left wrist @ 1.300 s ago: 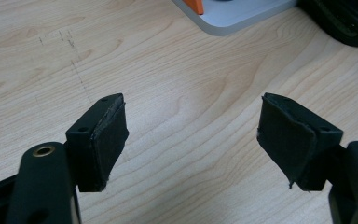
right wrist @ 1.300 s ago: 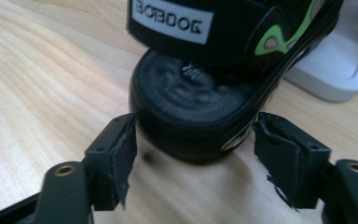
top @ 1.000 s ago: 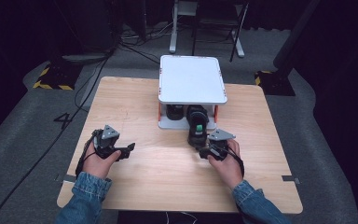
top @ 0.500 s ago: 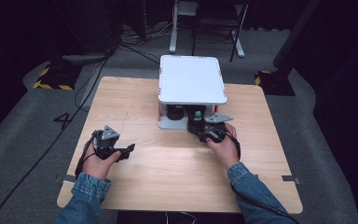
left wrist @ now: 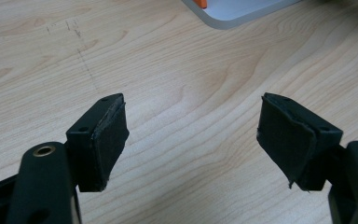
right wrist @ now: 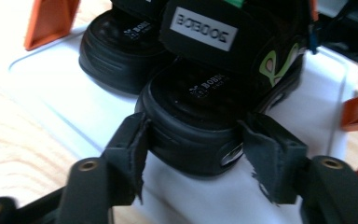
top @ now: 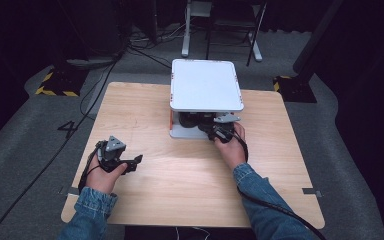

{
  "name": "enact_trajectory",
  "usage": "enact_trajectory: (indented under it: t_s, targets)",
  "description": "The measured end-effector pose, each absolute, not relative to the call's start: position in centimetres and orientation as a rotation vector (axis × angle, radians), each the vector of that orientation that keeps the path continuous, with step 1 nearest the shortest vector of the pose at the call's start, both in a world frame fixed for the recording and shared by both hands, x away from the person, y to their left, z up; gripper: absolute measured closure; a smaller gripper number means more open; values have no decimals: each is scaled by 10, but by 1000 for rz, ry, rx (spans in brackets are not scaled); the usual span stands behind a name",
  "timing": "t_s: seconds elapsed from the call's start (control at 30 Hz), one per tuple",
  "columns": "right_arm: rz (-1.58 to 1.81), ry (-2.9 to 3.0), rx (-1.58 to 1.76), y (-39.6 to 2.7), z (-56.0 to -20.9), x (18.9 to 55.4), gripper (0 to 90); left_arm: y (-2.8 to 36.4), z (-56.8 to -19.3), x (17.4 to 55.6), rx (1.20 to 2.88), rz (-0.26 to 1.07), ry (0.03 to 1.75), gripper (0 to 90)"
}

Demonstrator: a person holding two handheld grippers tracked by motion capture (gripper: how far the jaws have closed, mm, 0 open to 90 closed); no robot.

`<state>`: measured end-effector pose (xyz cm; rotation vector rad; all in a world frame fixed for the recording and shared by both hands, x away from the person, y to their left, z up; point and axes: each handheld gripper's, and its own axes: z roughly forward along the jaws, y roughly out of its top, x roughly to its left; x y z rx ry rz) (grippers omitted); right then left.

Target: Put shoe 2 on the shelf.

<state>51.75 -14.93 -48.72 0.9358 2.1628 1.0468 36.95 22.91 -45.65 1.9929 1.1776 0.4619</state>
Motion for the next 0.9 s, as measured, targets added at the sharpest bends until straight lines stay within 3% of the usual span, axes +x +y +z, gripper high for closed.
enact_trajectory:
  t_s: [0.37,0.57,0.67,0.9]
  targets:
    - [1029,2071,924,-144,-493,524,499,227,-458,369,2004,458,1174,248]
    - [1099,2152,906,-151,-493,523,421,225,-460,371,2010,449,1178,248]
    - [1134,2160,917,-155,-491,524,489,223,-460,371,2013,446,1169,248]
    - [1183,2139,918,-160,-475,497,404,227,-457,371,1999,454,1168,248]
